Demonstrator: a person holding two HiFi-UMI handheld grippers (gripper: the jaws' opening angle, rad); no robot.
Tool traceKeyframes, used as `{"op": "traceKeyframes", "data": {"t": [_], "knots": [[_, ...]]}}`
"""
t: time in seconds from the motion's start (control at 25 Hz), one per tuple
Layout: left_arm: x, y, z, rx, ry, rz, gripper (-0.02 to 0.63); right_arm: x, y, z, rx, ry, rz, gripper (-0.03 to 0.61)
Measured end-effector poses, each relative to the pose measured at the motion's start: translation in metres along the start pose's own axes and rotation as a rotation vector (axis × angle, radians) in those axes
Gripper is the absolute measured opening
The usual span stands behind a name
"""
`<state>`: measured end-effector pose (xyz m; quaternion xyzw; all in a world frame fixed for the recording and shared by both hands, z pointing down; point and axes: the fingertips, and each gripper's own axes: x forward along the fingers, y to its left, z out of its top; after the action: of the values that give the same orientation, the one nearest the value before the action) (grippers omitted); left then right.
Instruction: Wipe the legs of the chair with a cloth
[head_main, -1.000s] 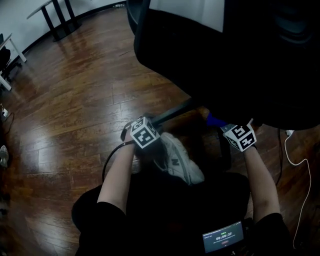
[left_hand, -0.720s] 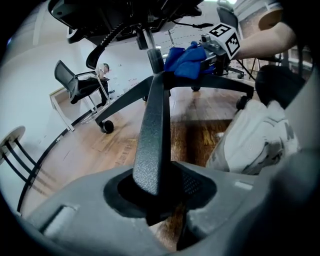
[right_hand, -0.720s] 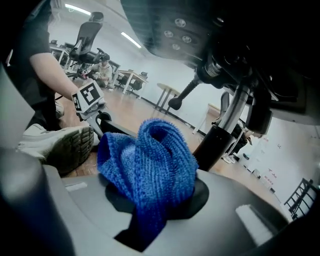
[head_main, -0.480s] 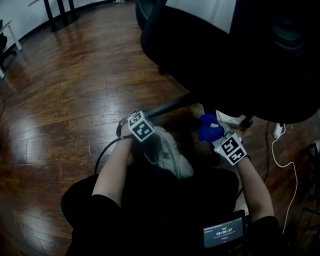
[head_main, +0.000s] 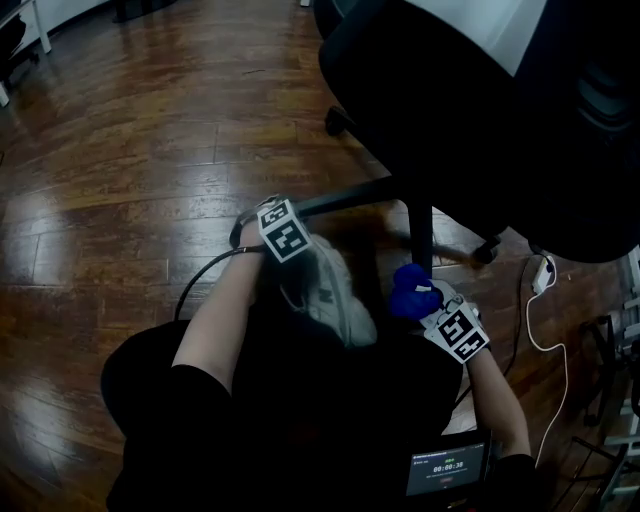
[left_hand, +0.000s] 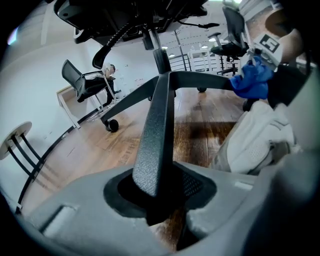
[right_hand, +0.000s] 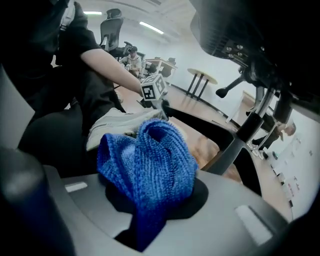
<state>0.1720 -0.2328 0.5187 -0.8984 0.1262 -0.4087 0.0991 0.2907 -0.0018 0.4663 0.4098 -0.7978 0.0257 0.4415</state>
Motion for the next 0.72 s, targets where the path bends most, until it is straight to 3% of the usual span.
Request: {"op": "traceKeyframes", "data": {"t": [0.2,0.48,0.6,0.72], "knots": [[0.000,0.002,0.003,0.001,-0.013,0.007,0.149,0.014,-0.071,0.023,0.068,-0.104,-0.131,0.077],[0.001,0.003,0.005,-0.015,-0.014,0.023,0.149,0.049,-0.170,0.057,0.048,-0.048,-0.316,0.078],[0.000,0.003,0.004,-0.010,-0.013,0.023,0.149,0.049,-0.179,0.062,0.078,-0.073,-0.337,0.078],[0.001,0.003,0.003,-0.016,-0.006,0.029,0.149,0.042,-0.163,0.058,0.107,-0.097,-0.300,0.078]]}}
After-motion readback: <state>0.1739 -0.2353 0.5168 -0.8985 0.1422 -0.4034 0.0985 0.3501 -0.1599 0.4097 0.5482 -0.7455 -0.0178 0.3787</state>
